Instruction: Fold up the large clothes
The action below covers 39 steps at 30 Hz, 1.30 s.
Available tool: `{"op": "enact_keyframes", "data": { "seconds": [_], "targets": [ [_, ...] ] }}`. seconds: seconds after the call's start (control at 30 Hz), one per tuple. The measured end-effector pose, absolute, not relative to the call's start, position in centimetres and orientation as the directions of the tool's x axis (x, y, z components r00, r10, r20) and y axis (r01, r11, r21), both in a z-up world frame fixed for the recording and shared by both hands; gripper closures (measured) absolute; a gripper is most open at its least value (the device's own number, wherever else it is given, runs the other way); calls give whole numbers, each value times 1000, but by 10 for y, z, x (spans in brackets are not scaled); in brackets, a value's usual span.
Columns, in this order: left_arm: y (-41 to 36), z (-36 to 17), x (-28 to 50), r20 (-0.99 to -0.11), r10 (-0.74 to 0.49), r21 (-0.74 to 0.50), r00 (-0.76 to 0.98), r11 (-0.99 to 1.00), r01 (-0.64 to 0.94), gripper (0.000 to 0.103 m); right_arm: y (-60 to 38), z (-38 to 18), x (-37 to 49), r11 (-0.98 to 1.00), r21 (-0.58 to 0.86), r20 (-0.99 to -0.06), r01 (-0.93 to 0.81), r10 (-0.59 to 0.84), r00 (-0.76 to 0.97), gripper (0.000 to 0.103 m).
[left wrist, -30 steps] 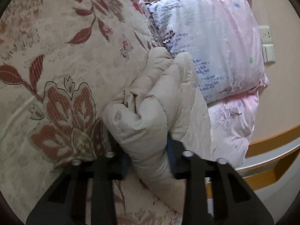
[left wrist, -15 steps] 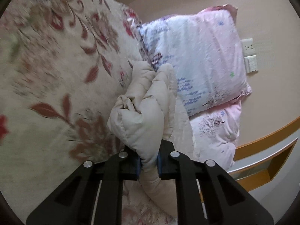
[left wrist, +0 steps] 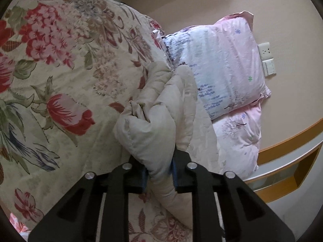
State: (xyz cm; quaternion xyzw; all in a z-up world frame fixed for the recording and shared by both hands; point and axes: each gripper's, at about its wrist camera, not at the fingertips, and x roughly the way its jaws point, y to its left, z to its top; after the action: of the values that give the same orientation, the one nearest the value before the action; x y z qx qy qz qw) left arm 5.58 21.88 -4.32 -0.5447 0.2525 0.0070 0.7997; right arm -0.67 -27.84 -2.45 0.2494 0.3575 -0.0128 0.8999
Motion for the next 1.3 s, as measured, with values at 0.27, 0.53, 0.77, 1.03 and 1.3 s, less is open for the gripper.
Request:
{"op": "enact_keyframes", "data": {
  "seconds": [0.27, 0.53, 0.77, 1.03, 1.3],
  "targets": [
    [214, -43, 53, -429, -226, -837, 875, 465, -290, 44, -216, 28, 6, 966, 240, -525, 93, 48, 850, 36],
    [207, -38, 55, -438, -195, -810, 878, 509, -291, 40, -98, 33, 62, 988, 59, -522, -141, 151, 839, 47],
    [204, -38, 60, -457, -175, -789, 872, 532, -307, 40, -49, 22, 86, 987, -53, -536, -154, 102, 838, 49],
    [204, -39, 64, -448, -167, -792, 878, 530, -303, 40, -34, -15, 112, 984, -127, -615, -127, 23, 788, 46],
    [206, -42, 69, -435, -153, -805, 887, 508, -307, 40, -27, -26, 114, 980, -153, -638, -128, 1, 770, 45]
  ]
}}
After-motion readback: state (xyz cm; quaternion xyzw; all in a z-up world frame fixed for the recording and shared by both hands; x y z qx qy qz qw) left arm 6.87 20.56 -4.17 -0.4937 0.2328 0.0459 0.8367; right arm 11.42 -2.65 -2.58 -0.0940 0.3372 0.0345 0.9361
